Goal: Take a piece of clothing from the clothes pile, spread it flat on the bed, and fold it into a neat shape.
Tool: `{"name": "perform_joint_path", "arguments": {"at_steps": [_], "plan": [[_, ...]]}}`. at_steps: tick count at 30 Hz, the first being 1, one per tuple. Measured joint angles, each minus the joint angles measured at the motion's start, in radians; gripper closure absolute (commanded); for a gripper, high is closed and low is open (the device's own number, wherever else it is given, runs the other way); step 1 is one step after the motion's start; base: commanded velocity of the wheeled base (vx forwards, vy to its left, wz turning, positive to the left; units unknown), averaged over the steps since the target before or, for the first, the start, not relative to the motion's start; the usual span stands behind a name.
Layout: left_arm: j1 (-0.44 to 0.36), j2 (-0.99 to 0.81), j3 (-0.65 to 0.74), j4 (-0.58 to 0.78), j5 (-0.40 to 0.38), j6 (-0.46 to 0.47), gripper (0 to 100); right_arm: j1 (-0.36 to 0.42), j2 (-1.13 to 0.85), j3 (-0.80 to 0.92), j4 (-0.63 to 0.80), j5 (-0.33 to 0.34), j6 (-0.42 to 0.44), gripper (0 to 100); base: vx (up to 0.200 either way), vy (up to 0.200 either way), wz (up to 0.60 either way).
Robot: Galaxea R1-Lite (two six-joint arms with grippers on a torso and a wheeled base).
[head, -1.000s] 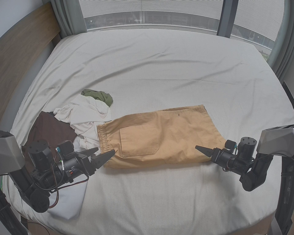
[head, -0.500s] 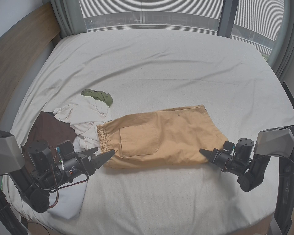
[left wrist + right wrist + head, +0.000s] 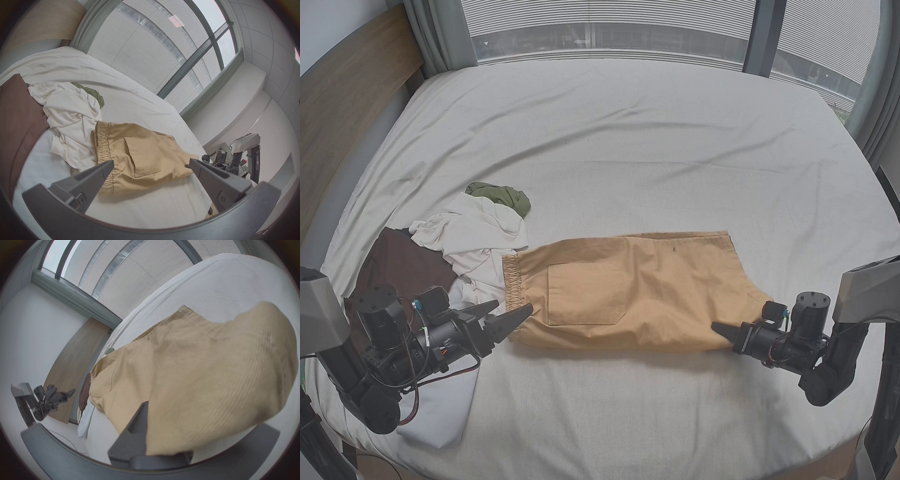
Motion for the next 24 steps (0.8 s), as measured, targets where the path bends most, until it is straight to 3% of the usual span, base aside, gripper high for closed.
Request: {"name": "perform_joint_path", "arguments": {"at_steps": [16, 24], "plan": [[-0.003, 0.003, 0.003, 0.0, 0.0, -0.002, 0, -0.091, -0.087, 0.274, 0.011, -0.001, -0.13, 100, 0.0, 0.0, 0.0], [-0.006, 0.004, 0.004, 0.0, 0.0, -0.004, 0, -0.146, -0.077, 0.333, 0.013, -0.002, -0.163, 100, 0.0, 0.0, 0.0]]}}
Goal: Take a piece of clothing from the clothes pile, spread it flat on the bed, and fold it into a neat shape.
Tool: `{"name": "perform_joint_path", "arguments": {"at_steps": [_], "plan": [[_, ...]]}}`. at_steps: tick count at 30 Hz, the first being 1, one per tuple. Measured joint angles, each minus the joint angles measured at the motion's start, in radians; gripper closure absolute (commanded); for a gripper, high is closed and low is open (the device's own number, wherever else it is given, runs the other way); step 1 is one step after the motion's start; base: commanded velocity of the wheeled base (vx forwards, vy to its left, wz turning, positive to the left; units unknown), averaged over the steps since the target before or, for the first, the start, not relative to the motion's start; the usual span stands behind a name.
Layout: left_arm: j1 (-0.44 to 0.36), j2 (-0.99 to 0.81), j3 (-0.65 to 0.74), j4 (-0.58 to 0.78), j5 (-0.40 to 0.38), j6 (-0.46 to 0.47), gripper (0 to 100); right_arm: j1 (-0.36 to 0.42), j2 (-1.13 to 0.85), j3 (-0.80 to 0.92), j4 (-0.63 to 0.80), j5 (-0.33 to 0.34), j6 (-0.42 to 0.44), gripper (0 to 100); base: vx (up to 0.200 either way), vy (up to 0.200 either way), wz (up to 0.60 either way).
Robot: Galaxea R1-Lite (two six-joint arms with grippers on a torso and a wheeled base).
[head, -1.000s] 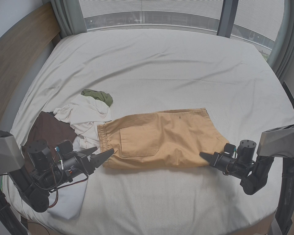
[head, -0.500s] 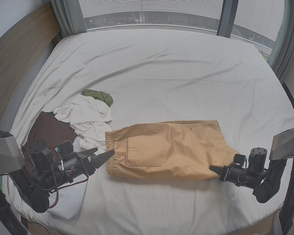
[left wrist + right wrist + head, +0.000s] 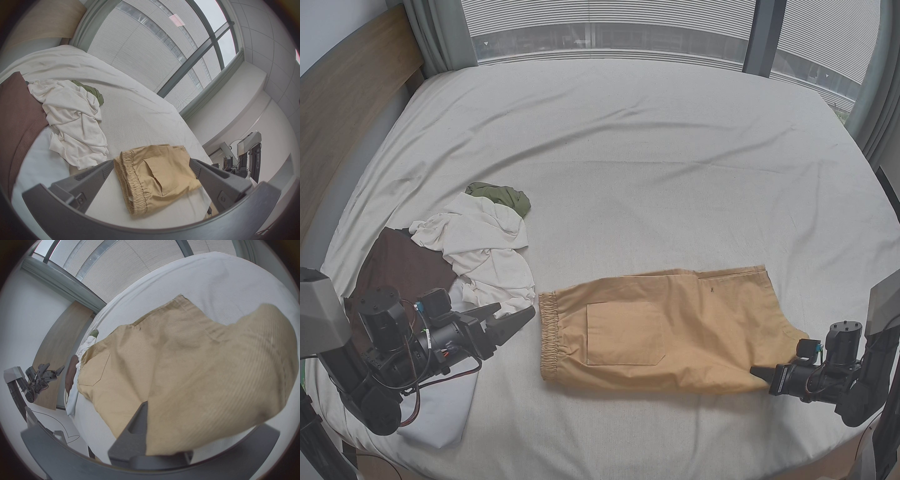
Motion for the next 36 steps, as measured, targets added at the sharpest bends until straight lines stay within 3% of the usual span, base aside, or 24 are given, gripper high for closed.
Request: {"name": "perform_joint_path", "arguments": {"at_steps": [13, 14, 17, 21, 25, 36], "plan": [[-0.003, 0.004, 0.007, 0.0, 0.0, 0.0, 0, -0.003, 0.07, 0.006, -0.013, -0.001, 0.0, 100, 0.0, 0.0, 0.0], [-0.002, 0.004, 0.007, 0.0, 0.0, 0.0, 0, -0.004, 0.072, 0.006, -0.013, -0.001, 0.0, 0, 0.0, 0.0, 0.0], [-0.002, 0.006, 0.007, 0.0, 0.0, 0.0, 0, -0.005, 0.074, 0.007, -0.012, -0.013, 0.002, 0, 0.0, 0.0, 0.0], [-0.002, 0.011, 0.009, 0.0, 0.0, 0.001, 0, -0.009, 0.068, 0.006, -0.015, -0.086, 0.009, 0, 0.0, 0.0, 0.0], [-0.003, 0.015, 0.012, 0.0, -0.001, 0.002, 0, -0.029, 0.029, 0.006, -0.016, -0.101, 0.012, 0, 0.0, 0.0, 0.0], [-0.034, 0.031, 0.042, 0.0, -0.003, 0.006, 0, -0.19, -0.129, -0.047, -0.016, -0.104, 0.001, 0, 0.0, 0.0, 0.0]]}}
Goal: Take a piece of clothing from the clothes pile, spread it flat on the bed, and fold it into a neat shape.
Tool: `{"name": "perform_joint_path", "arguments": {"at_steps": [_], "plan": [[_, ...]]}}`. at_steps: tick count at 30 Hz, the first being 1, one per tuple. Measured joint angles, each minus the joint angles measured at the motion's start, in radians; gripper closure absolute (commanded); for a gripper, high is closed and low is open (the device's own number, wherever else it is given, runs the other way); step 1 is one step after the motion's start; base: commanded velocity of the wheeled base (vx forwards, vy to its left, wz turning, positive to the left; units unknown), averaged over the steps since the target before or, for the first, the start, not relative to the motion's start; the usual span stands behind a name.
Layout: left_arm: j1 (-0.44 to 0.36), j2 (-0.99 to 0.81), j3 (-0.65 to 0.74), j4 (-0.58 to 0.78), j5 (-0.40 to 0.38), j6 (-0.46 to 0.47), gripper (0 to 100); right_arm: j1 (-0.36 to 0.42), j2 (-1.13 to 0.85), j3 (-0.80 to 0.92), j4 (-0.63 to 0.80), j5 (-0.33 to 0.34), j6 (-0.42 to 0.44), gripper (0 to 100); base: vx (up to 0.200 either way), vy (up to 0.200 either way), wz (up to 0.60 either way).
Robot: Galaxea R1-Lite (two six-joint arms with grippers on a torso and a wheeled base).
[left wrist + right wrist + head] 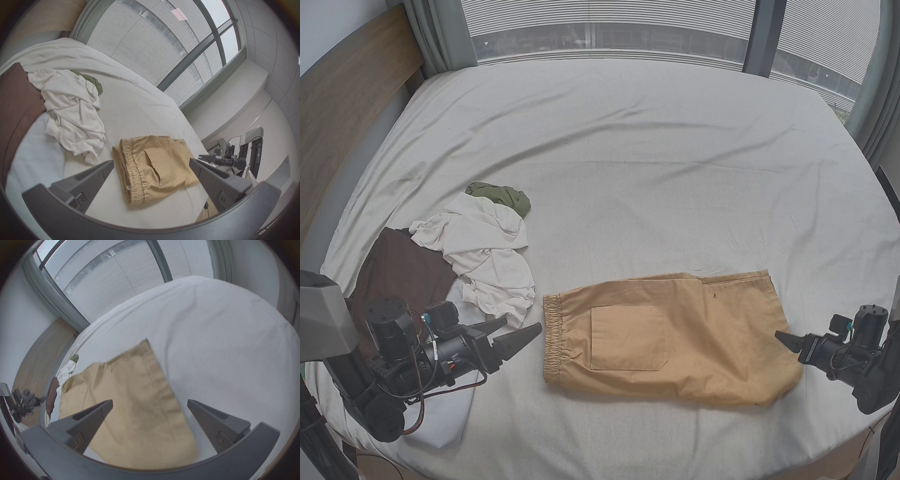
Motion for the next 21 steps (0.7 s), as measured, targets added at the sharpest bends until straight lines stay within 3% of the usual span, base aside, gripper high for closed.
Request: {"name": "perform_joint_path", "arguments": {"at_steps": [5, 15, 21], "plan": [[-0.013, 0.011, 0.01, 0.0, 0.0, -0.003, 0, 0.01, -0.037, -0.033, 0.001, 0.001, 0.0, 0, 0.0, 0.0, 0.0], [-0.034, 0.062, 0.017, 0.0, 0.002, -0.001, 0, 0.193, -0.037, -0.149, 0.017, 0.006, 0.004, 0, 0.0, 0.0, 0.0], [-0.055, 0.138, 0.004, -0.001, 0.026, 0.0, 0, 0.259, 0.011, -0.176, 0.004, 0.005, 0.009, 0, 0.0, 0.0, 0.0]]}}
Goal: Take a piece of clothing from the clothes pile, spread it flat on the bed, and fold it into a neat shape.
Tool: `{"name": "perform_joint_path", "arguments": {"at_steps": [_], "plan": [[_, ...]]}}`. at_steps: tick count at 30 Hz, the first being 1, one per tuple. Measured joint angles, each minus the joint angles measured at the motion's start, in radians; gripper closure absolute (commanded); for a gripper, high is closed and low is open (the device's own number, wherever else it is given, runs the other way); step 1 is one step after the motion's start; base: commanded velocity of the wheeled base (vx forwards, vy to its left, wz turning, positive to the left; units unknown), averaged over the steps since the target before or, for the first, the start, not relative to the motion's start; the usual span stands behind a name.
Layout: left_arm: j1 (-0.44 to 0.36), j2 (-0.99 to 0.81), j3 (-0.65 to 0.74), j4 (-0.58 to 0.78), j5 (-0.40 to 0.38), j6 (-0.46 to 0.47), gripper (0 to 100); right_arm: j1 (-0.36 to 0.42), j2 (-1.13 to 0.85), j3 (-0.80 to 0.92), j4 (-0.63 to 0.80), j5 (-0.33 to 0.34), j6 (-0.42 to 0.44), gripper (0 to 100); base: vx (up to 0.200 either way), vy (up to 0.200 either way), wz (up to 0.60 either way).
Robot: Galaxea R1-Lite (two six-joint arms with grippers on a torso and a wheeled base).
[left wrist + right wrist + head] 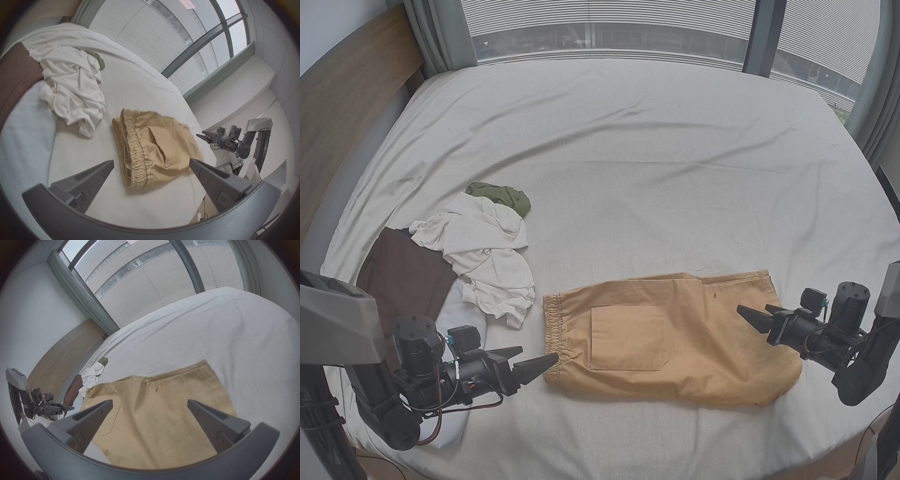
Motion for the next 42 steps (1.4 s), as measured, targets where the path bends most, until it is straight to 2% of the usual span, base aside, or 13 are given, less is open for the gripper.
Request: {"name": "perform_joint_path", "arguments": {"at_steps": [8, 18, 32, 42], "plan": [[-0.014, 0.116, -0.061, -0.001, 0.048, -0.025, 0, 0.011, 0.027, -0.002, -0.004, 0.0, 0.0, 0, 0.0, 0.0, 0.0], [-0.053, 0.177, -0.119, -0.001, 0.052, -0.171, 0, 0.017, 0.041, -0.008, -0.004, -0.001, 0.001, 0, 0.0, 0.0, 0.0], [-0.084, 0.266, -0.195, -0.006, 0.116, -0.206, 0, 0.043, 0.062, -0.009, -0.006, -0.004, 0.003, 0, 0.0, 0.0, 0.0], [-0.105, 0.251, -0.259, 0.004, 0.12, -0.407, 0, 0.051, 0.079, -0.009, -0.006, -0.004, 0.004, 0, 0.0, 0.0, 0.0]]}}
